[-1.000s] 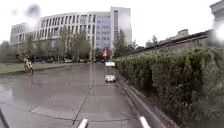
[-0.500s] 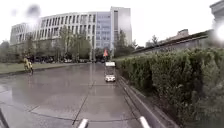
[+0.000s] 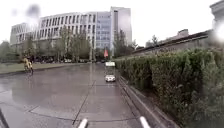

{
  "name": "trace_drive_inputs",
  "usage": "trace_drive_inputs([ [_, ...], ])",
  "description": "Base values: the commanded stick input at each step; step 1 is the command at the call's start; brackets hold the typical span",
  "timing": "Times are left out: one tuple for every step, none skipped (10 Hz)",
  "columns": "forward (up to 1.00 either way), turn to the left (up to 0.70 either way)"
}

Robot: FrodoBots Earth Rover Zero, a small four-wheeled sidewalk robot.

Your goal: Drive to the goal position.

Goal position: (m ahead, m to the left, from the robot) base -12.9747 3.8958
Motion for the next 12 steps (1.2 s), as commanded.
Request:
trace_drive_inputs([
  [0.04, 0.00],
  [0.05, 0.00],
  [0.05, 0.00],
  [0.06, 0.00],
  [0.70, 0.31],
  [0.70, 0.34],
  [0.70, 0.35],
  [0.70, 0.35],
  [0.70, 0.35],
  [0.70, 0.35],
  [0.70, 0.35],
  [0.70, 0.35],
])
